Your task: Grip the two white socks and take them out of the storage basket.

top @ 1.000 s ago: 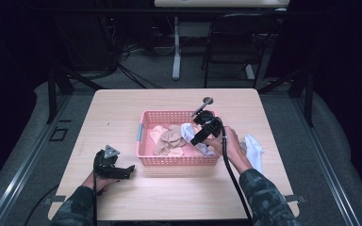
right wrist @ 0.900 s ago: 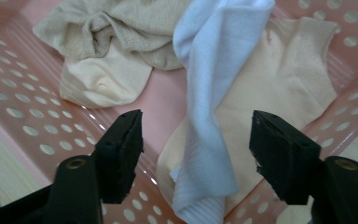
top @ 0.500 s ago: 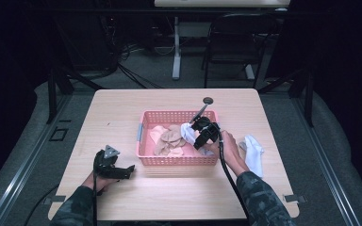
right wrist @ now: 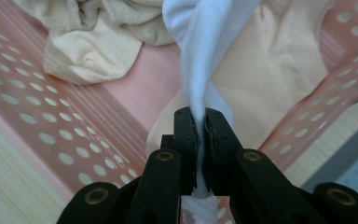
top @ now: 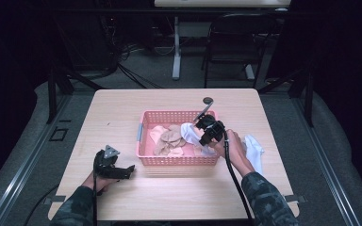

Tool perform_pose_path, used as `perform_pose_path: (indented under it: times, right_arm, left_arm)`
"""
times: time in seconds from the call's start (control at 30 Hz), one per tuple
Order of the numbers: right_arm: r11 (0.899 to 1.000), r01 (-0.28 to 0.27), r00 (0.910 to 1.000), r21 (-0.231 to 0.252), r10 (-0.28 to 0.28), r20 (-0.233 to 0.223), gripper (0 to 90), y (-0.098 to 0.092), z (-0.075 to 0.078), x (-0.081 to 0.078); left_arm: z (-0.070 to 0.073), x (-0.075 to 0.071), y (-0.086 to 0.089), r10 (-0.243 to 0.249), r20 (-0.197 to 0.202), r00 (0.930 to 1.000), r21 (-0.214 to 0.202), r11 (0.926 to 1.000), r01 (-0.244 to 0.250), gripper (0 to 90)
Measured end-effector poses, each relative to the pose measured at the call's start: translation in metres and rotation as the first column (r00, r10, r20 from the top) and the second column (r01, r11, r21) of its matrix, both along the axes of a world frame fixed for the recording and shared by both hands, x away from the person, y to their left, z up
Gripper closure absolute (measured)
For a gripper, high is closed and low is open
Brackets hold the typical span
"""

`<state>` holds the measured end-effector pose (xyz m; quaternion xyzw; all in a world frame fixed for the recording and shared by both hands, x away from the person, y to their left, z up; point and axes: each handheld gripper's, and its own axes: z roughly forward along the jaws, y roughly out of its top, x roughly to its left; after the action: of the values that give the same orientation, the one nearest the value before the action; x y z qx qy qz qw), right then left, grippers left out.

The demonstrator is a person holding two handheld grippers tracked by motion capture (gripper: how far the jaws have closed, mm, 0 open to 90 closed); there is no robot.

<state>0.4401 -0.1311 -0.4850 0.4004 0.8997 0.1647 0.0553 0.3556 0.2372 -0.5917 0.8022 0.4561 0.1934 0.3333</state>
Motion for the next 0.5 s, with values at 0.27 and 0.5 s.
perform_pose_path:
  times: [0.27, 0.5]
  right_arm:
    - [0.997, -0.017, 0.9975, 0.081, 0.012, 0.07, 84.6, -0.01, 0.027, -0.006]
    - [0.99, -0.026, 0.9942, 0.139, 0.011, 0.107, 84.6, -0.015, 0.045, -0.01]
  left_arm:
    - [0.0, 0.0, 0.0, 0.0, 0.0, 1.0, 0.0, 1.0, 0.0, 0.7]
    - [0.0, 0.0, 0.0, 0.0, 0.0, 1.0, 0.0, 1.0, 0.0, 0.7]
